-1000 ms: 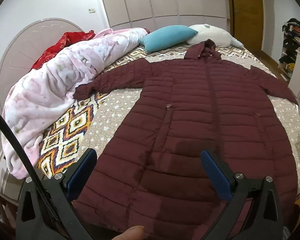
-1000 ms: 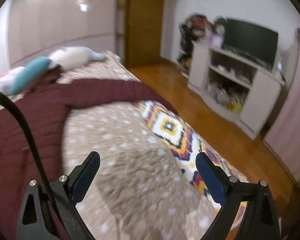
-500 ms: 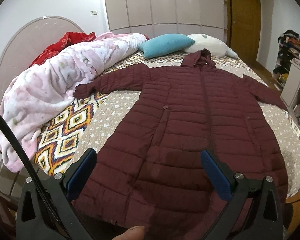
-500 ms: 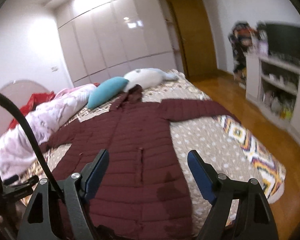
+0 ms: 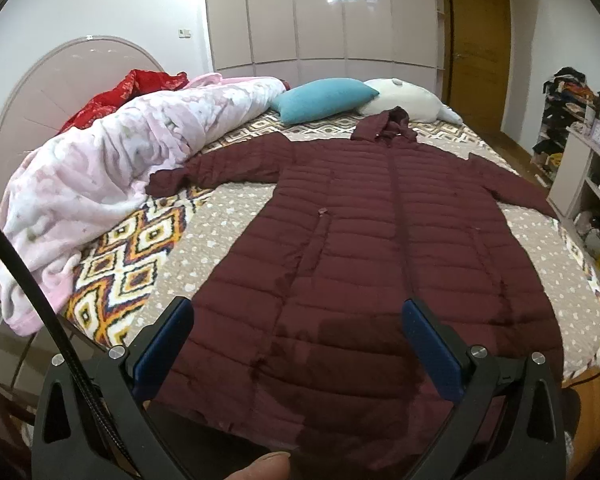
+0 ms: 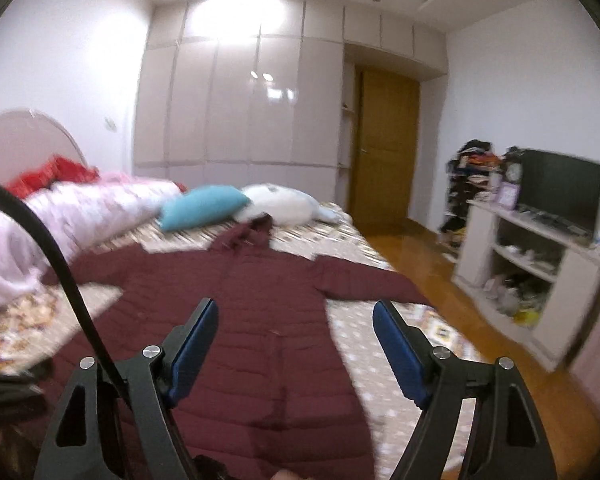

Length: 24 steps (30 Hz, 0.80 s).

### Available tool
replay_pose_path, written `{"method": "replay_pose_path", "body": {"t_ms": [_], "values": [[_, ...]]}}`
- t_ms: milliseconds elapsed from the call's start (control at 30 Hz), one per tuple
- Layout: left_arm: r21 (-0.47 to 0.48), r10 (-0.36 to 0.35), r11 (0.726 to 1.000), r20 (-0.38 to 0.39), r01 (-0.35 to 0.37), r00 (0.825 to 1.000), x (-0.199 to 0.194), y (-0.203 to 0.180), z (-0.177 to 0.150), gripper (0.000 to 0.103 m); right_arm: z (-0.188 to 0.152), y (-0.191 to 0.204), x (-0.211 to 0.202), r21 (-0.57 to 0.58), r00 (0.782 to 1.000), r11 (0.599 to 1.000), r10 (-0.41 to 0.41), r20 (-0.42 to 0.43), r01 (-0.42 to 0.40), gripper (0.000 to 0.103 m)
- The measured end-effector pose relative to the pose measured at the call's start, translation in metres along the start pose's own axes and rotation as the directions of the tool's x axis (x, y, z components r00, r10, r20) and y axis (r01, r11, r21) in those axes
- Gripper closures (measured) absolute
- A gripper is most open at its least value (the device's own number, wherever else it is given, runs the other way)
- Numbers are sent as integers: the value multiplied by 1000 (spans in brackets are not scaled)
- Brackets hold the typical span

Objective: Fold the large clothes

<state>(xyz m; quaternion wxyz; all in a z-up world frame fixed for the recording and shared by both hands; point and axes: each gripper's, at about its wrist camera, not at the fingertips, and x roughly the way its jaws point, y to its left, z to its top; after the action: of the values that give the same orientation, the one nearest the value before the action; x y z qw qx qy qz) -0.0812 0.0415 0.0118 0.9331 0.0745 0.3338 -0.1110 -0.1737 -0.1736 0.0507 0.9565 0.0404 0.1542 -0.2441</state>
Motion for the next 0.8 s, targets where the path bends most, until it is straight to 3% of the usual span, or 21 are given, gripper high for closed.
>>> {"method": "replay_pose_path", "body": {"t_ms": [100,233,300,400,533,633,800], "values": [[-18,-10,1000,5,10,1000,-4,1,1,0,7,-4,-20,49,993,995,83,84,-88,25],[-44,-15,999,11,16,1000,-11,2,3,0,23,-3,-54,32,966,986,156,204,-166,25],[-45,-17,999,12,17,1000,-12,2,2,0,30,-2,-66,31,946,967,239,220,-251,25],[-38,-9,999,26,10,1000,-12,1,1,0,30,7,-72,37,941,958,272,202,-285,24],[-12,31,999,13,-30,999,-9,-2,-3,0,17,27,-55,20,963,966,255,84,-257,24],[-3,44,999,4,-44,999,-7,-4,-7,0,-4,36,-27,27,976,979,204,-74,-203,24],[7,50,999,-17,-50,999,-3,-5,-11,0,-37,27,13,49,948,989,146,-282,-138,24]]}}
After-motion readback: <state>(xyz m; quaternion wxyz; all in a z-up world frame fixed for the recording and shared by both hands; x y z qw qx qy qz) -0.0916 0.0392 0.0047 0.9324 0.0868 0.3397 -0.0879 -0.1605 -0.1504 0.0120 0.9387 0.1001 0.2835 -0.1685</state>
